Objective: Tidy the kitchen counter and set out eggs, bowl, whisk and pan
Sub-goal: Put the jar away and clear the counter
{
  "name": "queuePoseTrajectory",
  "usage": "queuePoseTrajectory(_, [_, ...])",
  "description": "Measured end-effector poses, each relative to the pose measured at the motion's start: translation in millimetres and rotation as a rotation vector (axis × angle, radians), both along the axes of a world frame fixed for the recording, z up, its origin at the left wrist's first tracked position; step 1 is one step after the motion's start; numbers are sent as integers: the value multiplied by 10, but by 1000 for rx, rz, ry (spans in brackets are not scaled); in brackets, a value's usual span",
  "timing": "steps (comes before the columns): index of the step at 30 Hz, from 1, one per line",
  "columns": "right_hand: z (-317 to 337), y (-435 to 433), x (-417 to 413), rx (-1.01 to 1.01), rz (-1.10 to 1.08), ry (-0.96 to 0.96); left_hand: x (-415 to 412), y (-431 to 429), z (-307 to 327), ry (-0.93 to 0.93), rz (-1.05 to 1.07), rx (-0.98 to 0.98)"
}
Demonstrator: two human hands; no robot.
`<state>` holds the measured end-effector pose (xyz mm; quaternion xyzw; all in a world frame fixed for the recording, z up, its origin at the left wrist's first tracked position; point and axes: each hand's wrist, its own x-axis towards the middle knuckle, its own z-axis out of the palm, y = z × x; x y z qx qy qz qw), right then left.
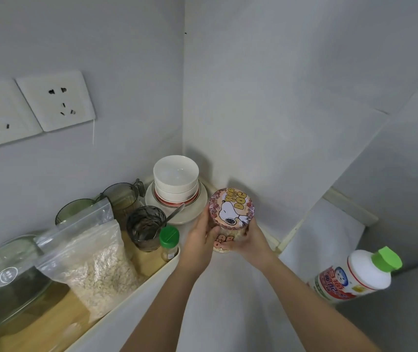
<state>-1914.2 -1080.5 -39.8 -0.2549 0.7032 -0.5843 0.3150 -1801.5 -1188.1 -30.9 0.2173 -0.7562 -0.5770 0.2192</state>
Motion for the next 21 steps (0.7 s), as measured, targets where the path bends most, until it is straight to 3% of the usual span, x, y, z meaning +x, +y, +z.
queuePoseTrajectory(4, [2,44,-19,-5,-16,-2,15,18,-41,37,50,59])
queuePoseTrajectory(13, [-133,88,-19,75,-119,214,-2,42,-106,24,118,67])
queuePoseTrajectory(21, [-76,32,-72,76,-111,176,-88,39,-137,66,170,42])
